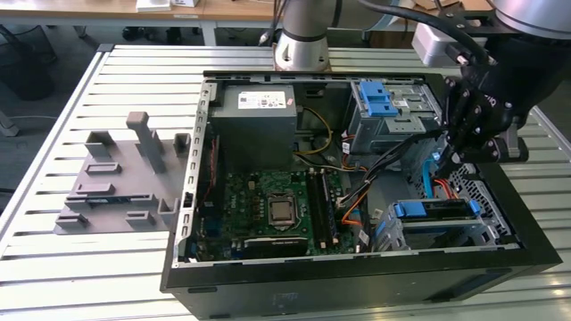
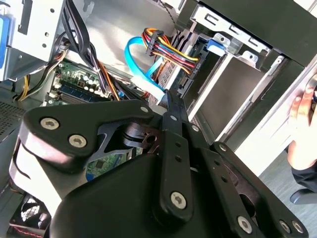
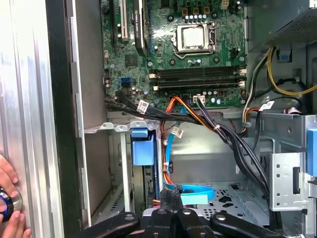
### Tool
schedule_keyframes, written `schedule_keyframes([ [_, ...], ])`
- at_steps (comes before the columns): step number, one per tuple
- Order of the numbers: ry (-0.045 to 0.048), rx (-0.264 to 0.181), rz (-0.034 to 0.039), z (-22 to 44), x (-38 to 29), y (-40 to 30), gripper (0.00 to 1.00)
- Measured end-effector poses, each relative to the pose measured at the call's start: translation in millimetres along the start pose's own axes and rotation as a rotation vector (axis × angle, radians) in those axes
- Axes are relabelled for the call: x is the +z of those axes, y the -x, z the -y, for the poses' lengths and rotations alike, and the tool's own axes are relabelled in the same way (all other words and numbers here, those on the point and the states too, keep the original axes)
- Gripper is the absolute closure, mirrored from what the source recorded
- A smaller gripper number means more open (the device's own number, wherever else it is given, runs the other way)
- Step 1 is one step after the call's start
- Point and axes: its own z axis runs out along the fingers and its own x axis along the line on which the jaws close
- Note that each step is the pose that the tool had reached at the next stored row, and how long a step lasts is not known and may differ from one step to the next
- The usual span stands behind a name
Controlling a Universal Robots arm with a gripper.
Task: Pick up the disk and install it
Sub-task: 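Insert the second disk wire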
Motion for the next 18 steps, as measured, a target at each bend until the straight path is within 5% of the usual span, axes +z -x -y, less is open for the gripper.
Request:
schedule_keyframes([
  [18,-0.0021,0.0,-0.0076,-3.1,-3.5,-0.3,0.84],
])
